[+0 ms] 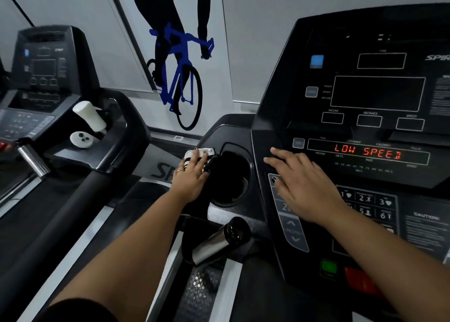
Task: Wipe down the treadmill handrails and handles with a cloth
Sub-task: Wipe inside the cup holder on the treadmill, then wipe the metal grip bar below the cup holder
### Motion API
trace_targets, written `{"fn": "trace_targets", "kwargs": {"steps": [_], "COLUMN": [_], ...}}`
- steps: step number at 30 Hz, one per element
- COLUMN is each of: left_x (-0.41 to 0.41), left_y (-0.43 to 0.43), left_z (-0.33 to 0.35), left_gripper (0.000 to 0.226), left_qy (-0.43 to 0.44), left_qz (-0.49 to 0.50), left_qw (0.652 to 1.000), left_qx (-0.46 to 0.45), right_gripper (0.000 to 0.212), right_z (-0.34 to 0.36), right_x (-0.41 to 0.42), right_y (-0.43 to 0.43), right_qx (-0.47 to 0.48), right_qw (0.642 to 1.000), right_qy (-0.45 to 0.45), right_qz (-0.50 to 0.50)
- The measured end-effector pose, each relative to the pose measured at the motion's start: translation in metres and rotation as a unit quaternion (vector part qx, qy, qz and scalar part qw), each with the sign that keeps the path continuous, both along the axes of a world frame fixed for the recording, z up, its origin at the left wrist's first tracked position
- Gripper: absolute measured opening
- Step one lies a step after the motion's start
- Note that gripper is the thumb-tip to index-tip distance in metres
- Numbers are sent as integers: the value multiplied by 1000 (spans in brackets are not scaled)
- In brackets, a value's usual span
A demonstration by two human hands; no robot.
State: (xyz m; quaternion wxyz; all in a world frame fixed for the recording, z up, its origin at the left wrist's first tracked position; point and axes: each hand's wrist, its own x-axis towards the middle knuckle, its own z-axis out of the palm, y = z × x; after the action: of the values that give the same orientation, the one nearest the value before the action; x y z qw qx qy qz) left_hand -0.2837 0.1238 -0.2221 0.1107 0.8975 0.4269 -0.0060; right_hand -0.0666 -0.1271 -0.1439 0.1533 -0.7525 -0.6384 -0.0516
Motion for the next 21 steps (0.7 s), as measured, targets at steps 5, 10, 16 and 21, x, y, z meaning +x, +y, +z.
{"fn": "trace_targets", "kwargs": {"steps": [5, 10, 16, 21], "left_x": [-37, -76, -83, -84], "left_y": [-55, -99, -145, -176], "left_z": [7, 2, 10, 39], "left_gripper": [70, 54, 35, 23], "left_qy": [-17, -39, -226, -372], "left_qz": [-31, -54, 61, 193], "left_qw": [999, 998, 951, 829], "left_qx": [8, -19, -203, -370], "right_gripper": [52, 52, 51, 52], "right_z": [0, -1, 2, -2], "right_x": [-4, -7, -13, -21], "right_y": [-1, -1, -6, -13], "right_qx": [-6, -18, -23, -45], "right_qw": [1000, 999, 1000, 997], "right_qy": [-16, -29, 17, 61], "right_qz": [-9, -17, -8, -4]}}
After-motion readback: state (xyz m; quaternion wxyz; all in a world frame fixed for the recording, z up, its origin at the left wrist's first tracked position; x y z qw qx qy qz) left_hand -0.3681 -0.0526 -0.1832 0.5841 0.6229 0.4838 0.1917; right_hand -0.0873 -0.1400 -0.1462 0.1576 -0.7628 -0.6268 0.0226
